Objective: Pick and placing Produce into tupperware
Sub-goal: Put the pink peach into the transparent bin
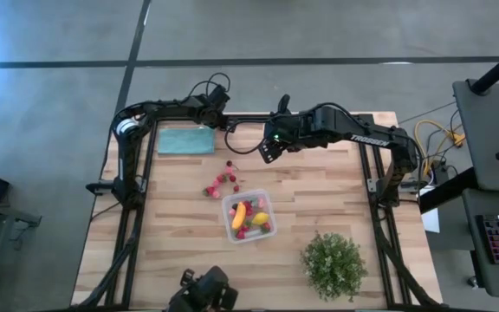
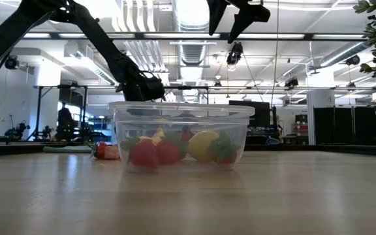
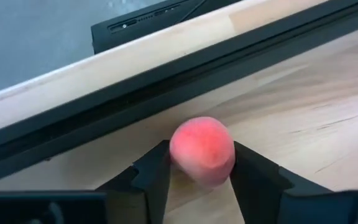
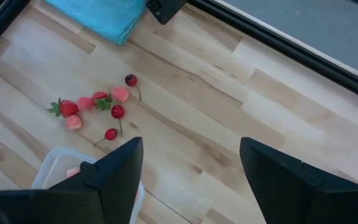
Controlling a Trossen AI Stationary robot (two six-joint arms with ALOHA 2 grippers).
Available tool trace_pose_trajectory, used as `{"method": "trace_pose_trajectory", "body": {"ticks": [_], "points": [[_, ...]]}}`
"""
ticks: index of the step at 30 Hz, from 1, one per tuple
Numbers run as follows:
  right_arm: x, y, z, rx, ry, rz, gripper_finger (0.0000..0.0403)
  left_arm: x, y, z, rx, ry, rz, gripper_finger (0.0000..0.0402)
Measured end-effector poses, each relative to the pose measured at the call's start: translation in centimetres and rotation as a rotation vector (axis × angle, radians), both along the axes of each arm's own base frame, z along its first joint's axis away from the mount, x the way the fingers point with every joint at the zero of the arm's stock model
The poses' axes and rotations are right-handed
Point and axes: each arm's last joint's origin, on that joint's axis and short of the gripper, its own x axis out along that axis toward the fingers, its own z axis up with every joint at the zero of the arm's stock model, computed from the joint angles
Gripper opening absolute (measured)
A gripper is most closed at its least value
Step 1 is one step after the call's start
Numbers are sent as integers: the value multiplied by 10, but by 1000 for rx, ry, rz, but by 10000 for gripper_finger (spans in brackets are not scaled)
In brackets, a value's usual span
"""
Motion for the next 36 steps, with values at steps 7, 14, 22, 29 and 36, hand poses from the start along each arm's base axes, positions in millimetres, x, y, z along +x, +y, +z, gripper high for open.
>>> {"method": "trace_pose_trajectory", "body": {"ticks": [7,14,22,29,36], "points": [[0,0,0,0,0,0,260,0,-1,-1,-2,-7,-13,96],[0,0,0,2,1,1,260,11,-24,29,25,-46,-229,102],[-2,-1,-1,-12,40,37,260,10,-119,95,100,-159,-635,103],[-4,-2,-2,-31,87,84,260,1,-215,120,111,-291,-906,104],[-5,-4,-2,-53,114,135,260,8,-272,101,12,-339,-951,104]]}}
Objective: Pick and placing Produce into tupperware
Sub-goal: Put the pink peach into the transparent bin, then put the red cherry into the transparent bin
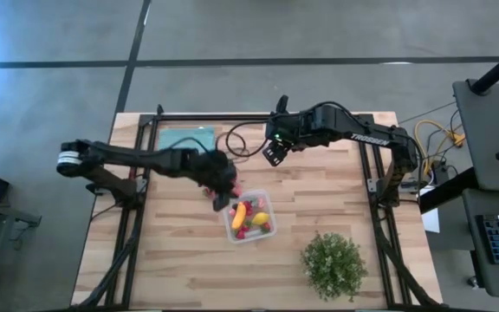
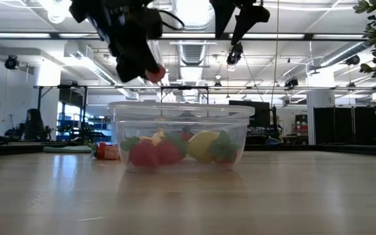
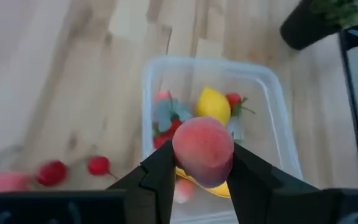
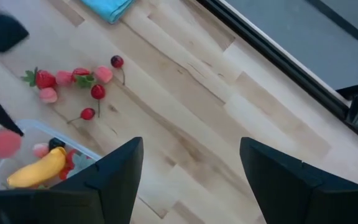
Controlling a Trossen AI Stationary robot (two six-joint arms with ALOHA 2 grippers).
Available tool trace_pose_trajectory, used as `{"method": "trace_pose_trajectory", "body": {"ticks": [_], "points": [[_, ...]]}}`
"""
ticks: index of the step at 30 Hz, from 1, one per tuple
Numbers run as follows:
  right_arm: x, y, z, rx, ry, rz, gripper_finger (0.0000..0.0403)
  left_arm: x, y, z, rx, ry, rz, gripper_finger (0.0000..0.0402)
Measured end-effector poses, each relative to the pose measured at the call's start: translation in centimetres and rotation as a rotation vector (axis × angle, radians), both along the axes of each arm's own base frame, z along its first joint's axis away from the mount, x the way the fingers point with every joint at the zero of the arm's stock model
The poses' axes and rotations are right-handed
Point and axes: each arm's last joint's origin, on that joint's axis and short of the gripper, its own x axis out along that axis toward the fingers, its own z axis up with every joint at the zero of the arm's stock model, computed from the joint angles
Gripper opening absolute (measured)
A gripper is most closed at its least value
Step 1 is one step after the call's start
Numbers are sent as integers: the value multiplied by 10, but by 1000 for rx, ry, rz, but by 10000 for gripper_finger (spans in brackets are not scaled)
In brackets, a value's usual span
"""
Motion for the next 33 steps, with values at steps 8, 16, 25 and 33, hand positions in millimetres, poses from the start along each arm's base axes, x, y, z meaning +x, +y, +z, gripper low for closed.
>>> {"method": "trace_pose_trajectory", "body": {"ticks": [8,16,25,33], "points": [[0,0,0,-1,2,6,260,16,-39,-45,-72,169,61,113],[0,2,0,2,3,13,260,19,-54,-35,-41,127,110,186],[0,3,0,2,4,16,260,1,-31,-15,15,152,283,243],[0,3,1,-10,16,46,260,-6,41,-9,195,154,115,244]]}}
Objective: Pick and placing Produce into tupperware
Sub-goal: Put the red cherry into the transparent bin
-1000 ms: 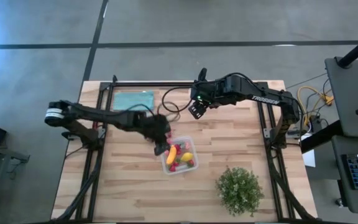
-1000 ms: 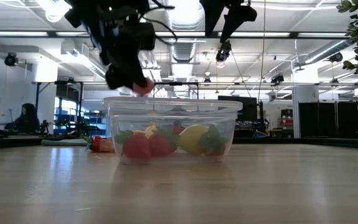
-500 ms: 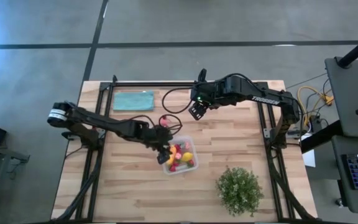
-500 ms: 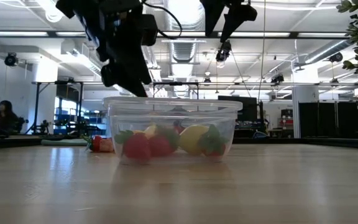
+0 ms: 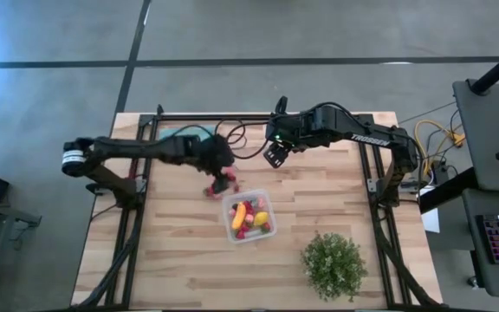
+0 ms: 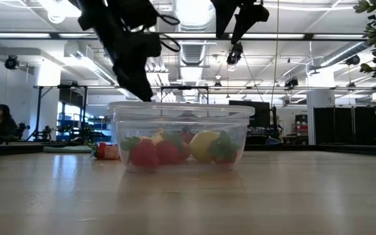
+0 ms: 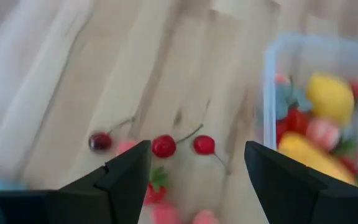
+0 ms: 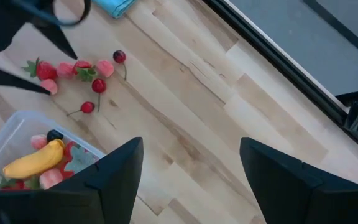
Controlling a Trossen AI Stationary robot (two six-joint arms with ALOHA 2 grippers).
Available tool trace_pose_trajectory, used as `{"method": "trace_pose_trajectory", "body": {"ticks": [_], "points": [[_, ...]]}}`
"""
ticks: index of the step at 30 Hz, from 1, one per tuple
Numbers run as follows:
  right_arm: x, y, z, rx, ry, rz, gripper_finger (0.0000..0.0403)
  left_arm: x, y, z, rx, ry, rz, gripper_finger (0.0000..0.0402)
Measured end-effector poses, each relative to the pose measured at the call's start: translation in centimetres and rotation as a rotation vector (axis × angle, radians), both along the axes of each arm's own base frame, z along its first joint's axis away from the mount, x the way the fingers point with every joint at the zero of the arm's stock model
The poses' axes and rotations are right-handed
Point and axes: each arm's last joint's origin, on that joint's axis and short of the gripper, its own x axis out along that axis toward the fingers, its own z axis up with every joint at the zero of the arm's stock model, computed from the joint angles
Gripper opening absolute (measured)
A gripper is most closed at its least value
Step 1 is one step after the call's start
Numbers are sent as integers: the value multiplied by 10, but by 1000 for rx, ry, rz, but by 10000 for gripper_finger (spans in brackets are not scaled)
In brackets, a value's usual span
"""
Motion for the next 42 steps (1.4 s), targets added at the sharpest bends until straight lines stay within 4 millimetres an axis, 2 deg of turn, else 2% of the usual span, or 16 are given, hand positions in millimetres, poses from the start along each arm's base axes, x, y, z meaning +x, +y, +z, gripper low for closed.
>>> {"method": "trace_pose_trajectory", "body": {"ticks": [3,5,7,12,15,20,24,35,42], "points": [[-1,0,-1,7,18,8,259,-4,16,-10,46,50,-155,244],[-3,1,-1,22,34,4,258,-6,30,-18,53,85,-160,244],[-5,1,-2,31,48,-6,258,-8,46,-28,15,116,-80,244],[-6,1,-3,39,56,-25,255,-7,89,-52,-218,150,320,244],[-6,1,-2,40,55,-28,254,-1,101,-59,-260,159,375,244],[-7,-1,-2,29,55,-36,255,13,103,-68,-269,185,354,244],[-7,-3,-2,17,55,-50,254,20,98,-73,-193,222,341,241],[-8,-10,-2,18,52,-74,250,25,97,-88,-162,270,333,174],[-9,-14,-2,16,53,-84,249,27,97,-87,-158,254,329,151]]}}
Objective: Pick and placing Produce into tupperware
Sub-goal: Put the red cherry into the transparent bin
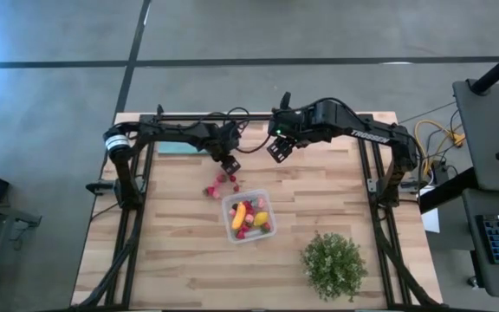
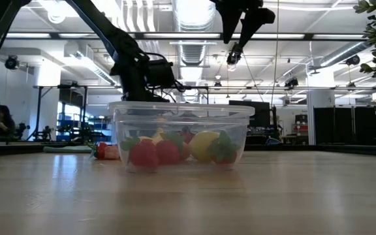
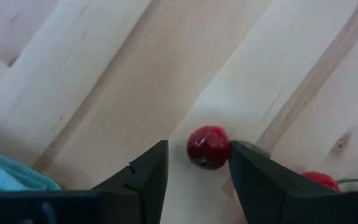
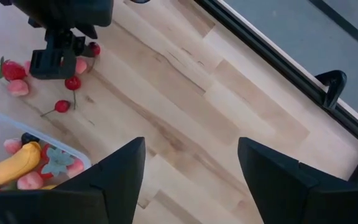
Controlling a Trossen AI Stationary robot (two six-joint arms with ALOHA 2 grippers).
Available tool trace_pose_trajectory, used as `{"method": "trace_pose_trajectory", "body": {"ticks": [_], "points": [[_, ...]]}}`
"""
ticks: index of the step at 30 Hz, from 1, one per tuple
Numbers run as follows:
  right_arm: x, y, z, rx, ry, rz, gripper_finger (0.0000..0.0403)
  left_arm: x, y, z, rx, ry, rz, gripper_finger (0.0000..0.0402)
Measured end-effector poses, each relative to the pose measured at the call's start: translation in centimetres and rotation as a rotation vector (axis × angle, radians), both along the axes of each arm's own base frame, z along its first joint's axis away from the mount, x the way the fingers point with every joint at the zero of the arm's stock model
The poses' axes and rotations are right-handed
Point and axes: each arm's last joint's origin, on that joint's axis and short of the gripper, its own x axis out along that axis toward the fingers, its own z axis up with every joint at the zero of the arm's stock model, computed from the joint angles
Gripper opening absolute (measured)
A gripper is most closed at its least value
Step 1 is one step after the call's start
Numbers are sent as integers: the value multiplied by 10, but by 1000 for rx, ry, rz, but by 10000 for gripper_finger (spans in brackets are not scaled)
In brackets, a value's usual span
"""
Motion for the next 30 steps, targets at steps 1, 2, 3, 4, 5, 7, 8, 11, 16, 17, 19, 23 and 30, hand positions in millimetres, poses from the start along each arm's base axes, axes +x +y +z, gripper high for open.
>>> {"method": "trace_pose_trajectory", "body": {"ticks": [1,2,3,4,5,7,8,11,16,17,19,23,30], "points": [[0,-1,0,-1,1,2,249,0,0,1,2,-7,-2,148],[0,-1,0,-1,1,0,248,1,0,2,5,-19,-4,144],[0,-2,0,-2,2,-1,247,2,0,4,4,-31,-6,141],[0,-3,0,-2,1,-3,247,3,0,5,-1,-40,-7,137],[-1,-4,0,-2,2,-5,247,4,0,6,-12,-49,4,134],[-1,-4,0,-3,2,-7,247,6,0,8,-51,-77,49,130],[-1,-4,0,-3,2,-8,246,7,1,9,-70,-91,74,129],[-1,-4,0,-3,1,-8,247,8,1,11,-97,-112,141,128],[-1,-4,0,-3,0,-8,245,8,1,5,-112,-85,170,127],[-1,-4,0,-3,0,-7,244,8,1,3,-116,-77,174,127],[-1,-4,0,-3,0,-7,244,7,1,0,-127,-54,201,127],[-1,-4,0,-3,0,-7,243,5,0,-1,-125,-31,230,127],[-1,-4,0,-10,4,-1,242,4,-1,-1,-137,-19,224,127]]}}
